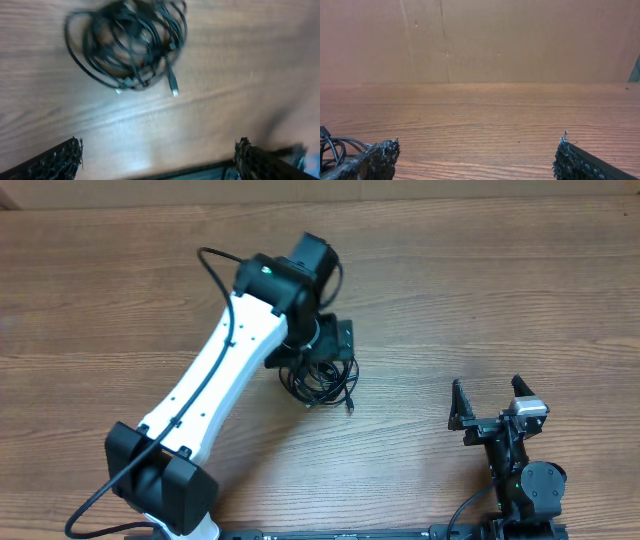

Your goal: Untangle cables

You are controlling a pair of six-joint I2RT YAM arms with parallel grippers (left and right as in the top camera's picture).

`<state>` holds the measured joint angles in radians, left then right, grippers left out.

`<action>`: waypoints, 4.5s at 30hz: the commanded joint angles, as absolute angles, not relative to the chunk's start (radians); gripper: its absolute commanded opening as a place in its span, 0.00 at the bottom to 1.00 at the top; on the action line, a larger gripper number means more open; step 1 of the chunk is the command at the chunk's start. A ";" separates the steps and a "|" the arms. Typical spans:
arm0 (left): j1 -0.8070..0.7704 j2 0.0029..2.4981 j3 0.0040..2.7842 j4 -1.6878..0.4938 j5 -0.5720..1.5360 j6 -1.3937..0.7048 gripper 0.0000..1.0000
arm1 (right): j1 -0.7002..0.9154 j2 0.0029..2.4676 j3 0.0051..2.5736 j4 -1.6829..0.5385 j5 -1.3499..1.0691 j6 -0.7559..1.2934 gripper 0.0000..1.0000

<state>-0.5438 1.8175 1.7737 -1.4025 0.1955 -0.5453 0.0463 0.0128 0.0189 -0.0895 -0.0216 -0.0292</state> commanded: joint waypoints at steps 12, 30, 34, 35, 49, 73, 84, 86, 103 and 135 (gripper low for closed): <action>-0.616 1.820 1.787 -1.346 0.185 -0.532 0.99 | 0.044 0.003 0.009 -0.083 -0.016 -0.027 1.00; -0.609 1.820 1.787 -1.248 0.243 -0.579 1.00 | 0.044 0.003 0.009 -0.083 -0.016 -0.027 1.00; -0.579 1.819 1.787 -1.229 0.137 -0.656 1.00 | 0.044 0.003 0.009 -0.083 -0.016 -0.027 1.00; -0.565 1.819 1.787 -1.225 0.136 -0.665 1.00 | 0.044 0.003 0.009 -0.083 -0.016 -0.027 1.00; -0.470 1.819 1.787 -1.339 0.118 -0.606 1.00 | 0.044 0.003 0.009 -0.083 -0.016 -0.027 1.00; -0.560 1.820 1.787 -1.451 0.104 -0.493 1.00 | 0.044 0.003 0.008 -0.064 -0.209 -0.014 1.00; -0.601 1.819 1.787 -1.439 0.139 -0.588 0.97 | 0.044 0.003 0.008 -0.039 -0.810 0.442 1.00; -0.601 1.817 1.787 -1.432 0.135 -0.614 0.96 | 0.044 0.003 0.009 0.030 -0.813 0.532 1.00; -0.453 1.611 1.788 -1.462 -0.026 -0.637 0.94 | 0.044 0.245 0.682 -0.344 -0.624 0.152 1.00; -0.438 1.980 1.787 -1.411 0.233 -0.324 0.72 | 0.100 1.112 1.128 -0.997 -0.580 0.257 1.00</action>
